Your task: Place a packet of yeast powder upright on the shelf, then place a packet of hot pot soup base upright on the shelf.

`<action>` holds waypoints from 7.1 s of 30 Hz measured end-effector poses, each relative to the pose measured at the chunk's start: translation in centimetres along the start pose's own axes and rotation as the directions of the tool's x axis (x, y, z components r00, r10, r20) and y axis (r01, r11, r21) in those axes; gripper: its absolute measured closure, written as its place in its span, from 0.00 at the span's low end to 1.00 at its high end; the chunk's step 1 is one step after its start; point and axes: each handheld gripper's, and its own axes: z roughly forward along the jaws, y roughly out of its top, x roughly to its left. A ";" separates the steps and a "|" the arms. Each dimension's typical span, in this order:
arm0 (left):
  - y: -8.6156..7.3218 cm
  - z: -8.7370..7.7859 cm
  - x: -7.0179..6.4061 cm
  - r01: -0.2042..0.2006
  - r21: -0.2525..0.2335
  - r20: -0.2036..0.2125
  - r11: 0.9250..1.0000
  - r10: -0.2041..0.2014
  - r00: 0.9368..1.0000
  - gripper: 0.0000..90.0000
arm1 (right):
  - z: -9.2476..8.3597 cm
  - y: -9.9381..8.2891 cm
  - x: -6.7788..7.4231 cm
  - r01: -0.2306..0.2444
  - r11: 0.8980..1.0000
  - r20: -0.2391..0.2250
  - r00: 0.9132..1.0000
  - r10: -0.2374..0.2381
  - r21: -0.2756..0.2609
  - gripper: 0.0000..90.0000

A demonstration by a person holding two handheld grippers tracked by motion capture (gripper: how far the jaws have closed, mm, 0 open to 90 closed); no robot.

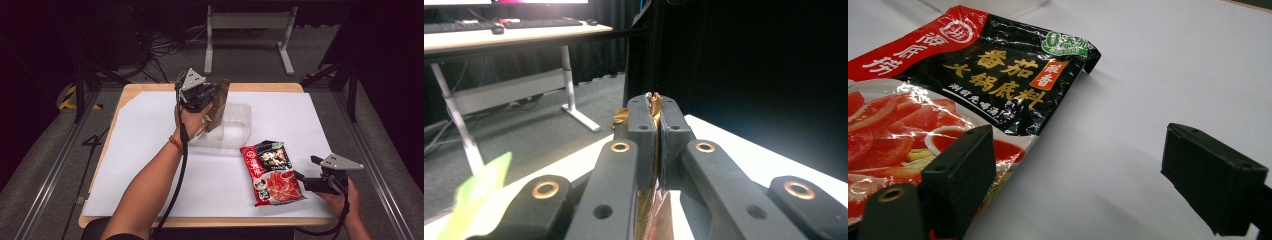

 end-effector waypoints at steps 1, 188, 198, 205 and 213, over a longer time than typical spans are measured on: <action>-0.1 0.1 -0.1 -0.001 -0.001 -0.006 1.000 0.001 1.000 0.97 | 0.0 0.0 0.0 0.000 1.000 0.000 1.000 0.000 0.000 0.16; -16.2 -17.3 1.0 -0.258 0.386 0.273 0.886 0.157 0.949 0.32 | 1.2 2.1 1.5 0.006 0.997 -0.208 0.978 0.010 0.073 0.36; -15.8 -17.6 1.2 -0.254 0.331 0.239 0.909 0.180 0.954 0.23 | 1.0 3.4 -0.1 -0.085 0.996 -0.187 0.978 0.090 0.035 0.30; -15.7 -17.4 1.4 -0.265 0.338 0.221 0.903 0.198 0.955 0.22 | 2.9 4.0 -2.0 -0.214 0.971 -0.269 0.934 0.235 0.105 0.25; -15.7 -16.9 0.9 -0.296 0.355 0.238 0.887 0.220 0.946 0.22 | 5.4 4.1 -2.4 -0.254 0.951 -0.280 0.913 0.296 0.177 0.25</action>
